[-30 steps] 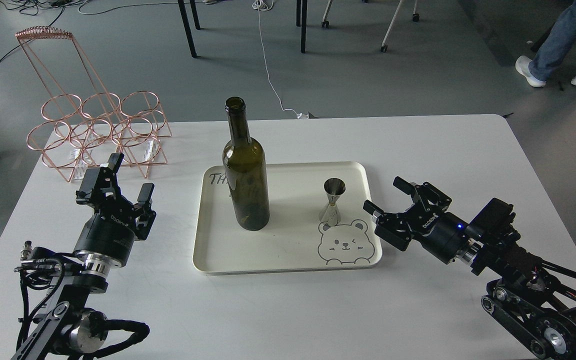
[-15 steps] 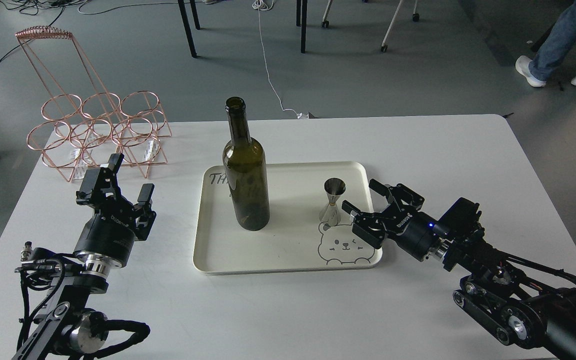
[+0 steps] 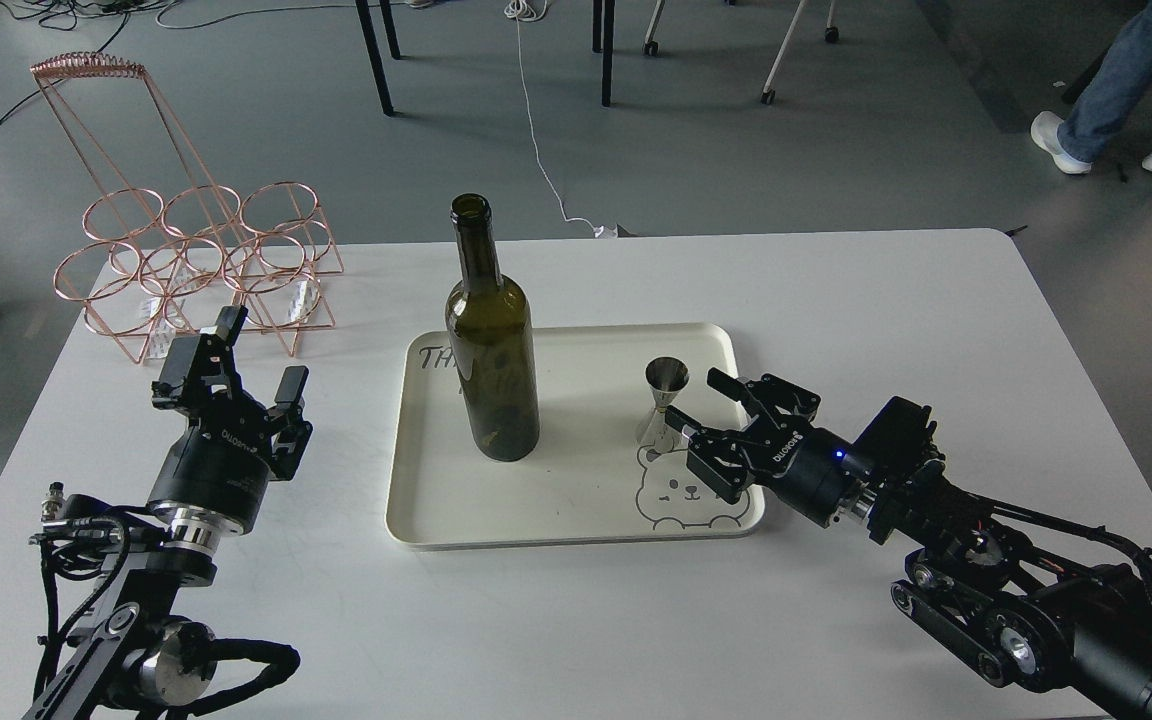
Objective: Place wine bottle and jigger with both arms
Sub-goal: 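Reach the right gripper to the metal jigger and grasp it, then lift the jigger with the right gripper and carry it off the tray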
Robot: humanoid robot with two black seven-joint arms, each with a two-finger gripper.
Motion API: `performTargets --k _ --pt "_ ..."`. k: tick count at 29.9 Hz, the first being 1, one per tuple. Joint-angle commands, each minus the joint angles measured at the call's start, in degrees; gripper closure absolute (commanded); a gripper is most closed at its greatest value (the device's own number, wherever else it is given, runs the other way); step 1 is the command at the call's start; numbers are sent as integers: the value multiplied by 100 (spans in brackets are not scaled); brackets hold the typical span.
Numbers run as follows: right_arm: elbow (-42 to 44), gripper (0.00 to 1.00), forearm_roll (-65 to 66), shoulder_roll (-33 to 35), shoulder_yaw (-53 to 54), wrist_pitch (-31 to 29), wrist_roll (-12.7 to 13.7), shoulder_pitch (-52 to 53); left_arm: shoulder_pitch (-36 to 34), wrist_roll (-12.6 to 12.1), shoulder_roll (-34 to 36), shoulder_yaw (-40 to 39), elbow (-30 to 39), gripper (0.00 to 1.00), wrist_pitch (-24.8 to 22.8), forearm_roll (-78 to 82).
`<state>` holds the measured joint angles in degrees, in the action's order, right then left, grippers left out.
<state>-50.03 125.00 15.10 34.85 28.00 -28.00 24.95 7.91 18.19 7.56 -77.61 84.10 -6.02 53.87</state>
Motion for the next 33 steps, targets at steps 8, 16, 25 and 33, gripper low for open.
performTargets --k 8,16,25,33 --pt "309 31 0 -217 -110 0 0 211 0 0 -17 0 1 2 5 1" --pt "555 35 0 -499 -128 -5 0 343 0 0 -26 0 1 2 5 1" --pt "757 60 0 -543 -137 0 0 423 9 9 -26 0 1 2 5 1" --pt "757 71 0 -604 -137 0 0 431 9 9 -26 0 1 2 5 1"
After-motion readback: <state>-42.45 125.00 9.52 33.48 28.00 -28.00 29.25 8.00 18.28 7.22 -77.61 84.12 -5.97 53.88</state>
